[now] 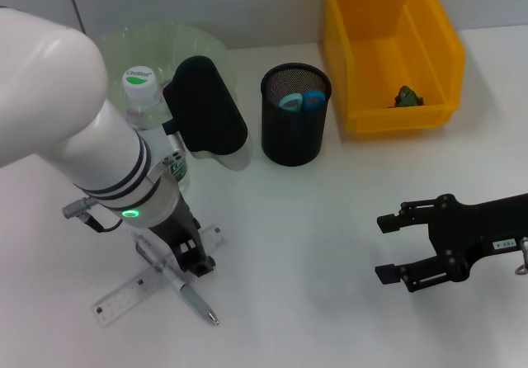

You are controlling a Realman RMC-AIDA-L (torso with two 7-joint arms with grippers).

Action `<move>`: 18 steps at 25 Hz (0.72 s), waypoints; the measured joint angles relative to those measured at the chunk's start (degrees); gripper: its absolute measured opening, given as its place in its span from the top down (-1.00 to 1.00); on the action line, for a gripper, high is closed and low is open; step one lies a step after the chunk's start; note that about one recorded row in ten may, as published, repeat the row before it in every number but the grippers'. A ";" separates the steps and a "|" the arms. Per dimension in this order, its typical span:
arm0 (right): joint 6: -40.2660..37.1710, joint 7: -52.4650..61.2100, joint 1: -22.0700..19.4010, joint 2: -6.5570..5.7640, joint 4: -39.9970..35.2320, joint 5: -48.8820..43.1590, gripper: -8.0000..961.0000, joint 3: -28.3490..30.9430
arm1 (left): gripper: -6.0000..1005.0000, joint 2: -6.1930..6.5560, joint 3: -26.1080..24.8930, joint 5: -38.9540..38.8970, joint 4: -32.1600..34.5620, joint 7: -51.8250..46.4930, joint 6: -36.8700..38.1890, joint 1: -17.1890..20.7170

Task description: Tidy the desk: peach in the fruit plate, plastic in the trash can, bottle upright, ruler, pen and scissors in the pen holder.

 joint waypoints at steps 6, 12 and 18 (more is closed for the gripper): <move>0.04 0.00 0.08 0.12 0.02 -0.03 -0.64 0.00 | -0.23 0.00 0.47 0.33 -0.71 0.13 -0.79 -0.01; 0.05 0.00 0.09 0.11 0.06 -0.04 -0.63 0.00 | 0.18 0.03 -0.07 -0.08 2.91 -0.20 0.23 1.19; 0.16 0.02 0.07 0.09 0.02 -0.04 -0.63 0.20 | 0.22 0.37 -10.29 -6.47 15.49 -0.57 4.14 6.21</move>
